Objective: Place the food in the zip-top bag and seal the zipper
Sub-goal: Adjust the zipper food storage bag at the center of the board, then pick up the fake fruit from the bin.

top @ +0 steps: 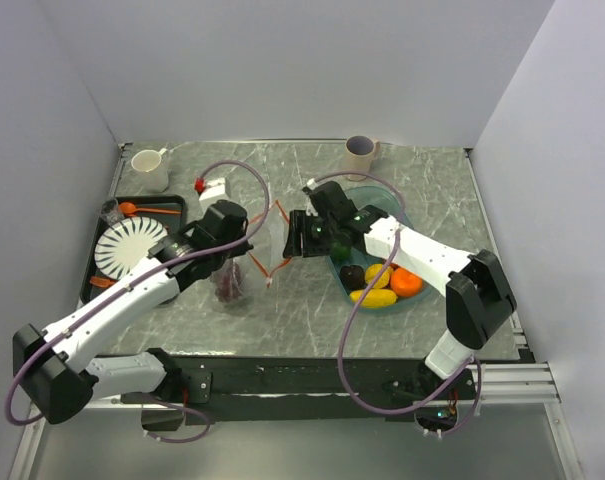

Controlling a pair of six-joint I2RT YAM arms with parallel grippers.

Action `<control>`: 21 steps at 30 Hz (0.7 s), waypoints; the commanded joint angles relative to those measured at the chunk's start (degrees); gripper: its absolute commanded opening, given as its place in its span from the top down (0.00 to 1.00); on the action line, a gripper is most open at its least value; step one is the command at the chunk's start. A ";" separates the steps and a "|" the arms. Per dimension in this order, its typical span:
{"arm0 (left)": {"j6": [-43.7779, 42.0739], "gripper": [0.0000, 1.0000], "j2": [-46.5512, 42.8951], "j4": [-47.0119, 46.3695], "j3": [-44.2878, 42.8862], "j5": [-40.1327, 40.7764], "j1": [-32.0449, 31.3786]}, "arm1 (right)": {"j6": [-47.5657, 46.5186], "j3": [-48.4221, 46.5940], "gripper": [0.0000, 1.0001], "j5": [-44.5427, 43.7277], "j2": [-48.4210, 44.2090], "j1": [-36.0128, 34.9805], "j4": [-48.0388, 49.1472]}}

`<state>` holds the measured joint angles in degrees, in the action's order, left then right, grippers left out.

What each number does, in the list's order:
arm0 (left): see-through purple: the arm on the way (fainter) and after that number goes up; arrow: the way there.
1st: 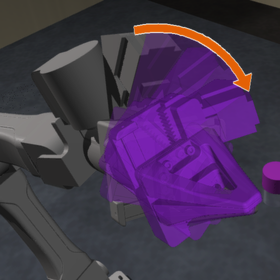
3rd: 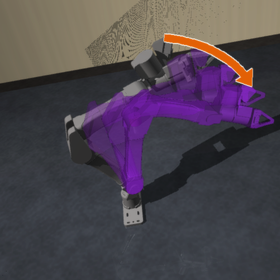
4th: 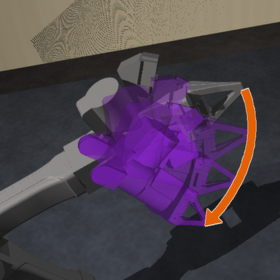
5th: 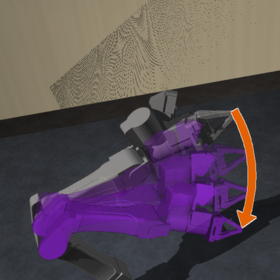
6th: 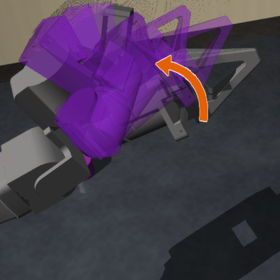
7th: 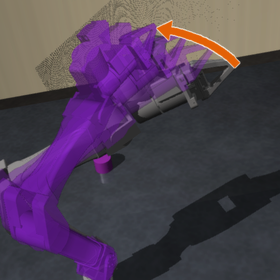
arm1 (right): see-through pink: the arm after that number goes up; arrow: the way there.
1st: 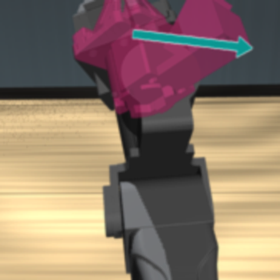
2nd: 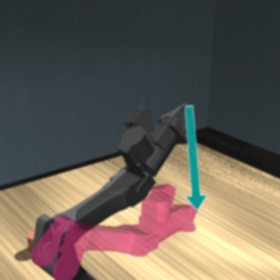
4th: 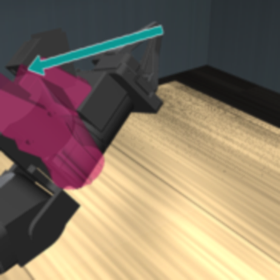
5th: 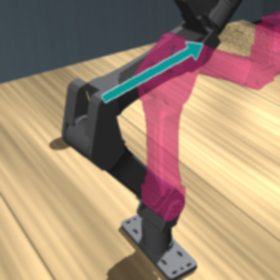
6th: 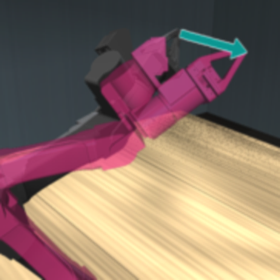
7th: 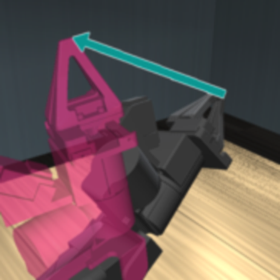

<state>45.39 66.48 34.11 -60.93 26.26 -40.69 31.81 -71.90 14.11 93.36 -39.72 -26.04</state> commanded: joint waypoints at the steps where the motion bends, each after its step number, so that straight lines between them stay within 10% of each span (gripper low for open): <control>1: 0.58 0.99 -0.74 -5.71 1.77 -4.20 0.17 | -1.49 2.64 0.24 -8.73 -9.67 2.19 0.12; 8: 0.14 0.99 0.76 -7.39 1.25 -5.69 0.17 | -1.32 7.63 0.00 -18.21 -18.12 8.61 -0.85; 21: -1.18 0.99 1.72 -9.15 1.16 -8.16 0.17 | -3.42 8.97 0.00 -9.71 -8.90 22.94 -0.25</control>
<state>45.56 68.18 27.00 -58.83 19.25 -40.69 30.24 -60.40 3.18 82.48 -16.84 -26.26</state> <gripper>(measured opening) 0.013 0.998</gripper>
